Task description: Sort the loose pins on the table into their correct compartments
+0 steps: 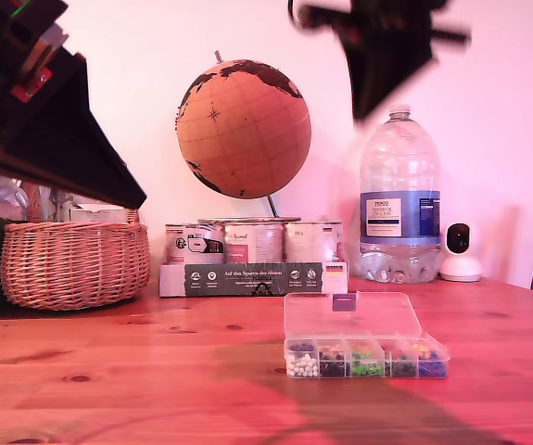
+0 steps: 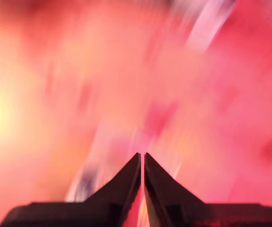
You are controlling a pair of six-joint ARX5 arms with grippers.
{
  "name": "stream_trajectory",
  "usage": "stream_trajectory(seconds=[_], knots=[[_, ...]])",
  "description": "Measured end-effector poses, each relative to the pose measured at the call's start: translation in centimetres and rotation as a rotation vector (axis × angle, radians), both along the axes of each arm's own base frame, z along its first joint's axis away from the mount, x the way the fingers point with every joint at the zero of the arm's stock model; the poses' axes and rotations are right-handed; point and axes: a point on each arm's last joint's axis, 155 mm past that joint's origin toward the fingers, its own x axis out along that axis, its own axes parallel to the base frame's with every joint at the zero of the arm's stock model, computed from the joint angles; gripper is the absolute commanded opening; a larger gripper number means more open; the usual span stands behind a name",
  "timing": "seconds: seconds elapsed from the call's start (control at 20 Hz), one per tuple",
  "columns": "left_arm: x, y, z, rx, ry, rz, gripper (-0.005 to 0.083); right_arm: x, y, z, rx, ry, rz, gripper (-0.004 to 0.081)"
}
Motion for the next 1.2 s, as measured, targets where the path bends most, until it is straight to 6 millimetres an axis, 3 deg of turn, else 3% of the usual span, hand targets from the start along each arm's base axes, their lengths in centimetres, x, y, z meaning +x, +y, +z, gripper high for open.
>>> stream_trajectory(seconds=[0.15,0.3,0.4,0.6,0.7,0.95,1.2], knots=[[0.1,-0.1,0.3,-0.009,-0.011,-0.002,-0.0024,-0.5,-0.4,7.5,0.043,-0.239,0.015,-0.0013],[0.1,-0.1,0.3,-0.008,-0.011,-0.002,-0.0024,-0.6,-1.5,12.1,0.110,-0.401,0.007,-0.0013],[0.1,-0.1,0.3,-0.009,-0.011,-0.001,-0.0024,-0.5,-2.1,10.3,0.102,-0.402,0.011,-0.0013],[0.7,-0.6,1.4,-0.044,-0.048,0.001,-0.0023,-0.1,-3.0,2.6,0.065,-0.330,0.041,-0.0013],[1.0,-0.9,2.2,-0.069,-0.076,0.002,-0.0024,-0.7,-4.4,-0.1,0.073,-0.310,0.033,-0.0013],[2.0,-1.3,4.1,-0.123,-0.140,0.024,-0.0024,-2.6,-10.0,-1.3,0.122,-0.371,-0.059,-0.0013],[2.4,-1.3,5.5,-0.175,-0.168,0.042,-0.0024,-7.2,-11.3,-3.6,0.197,-0.362,-0.051,-0.0013]])
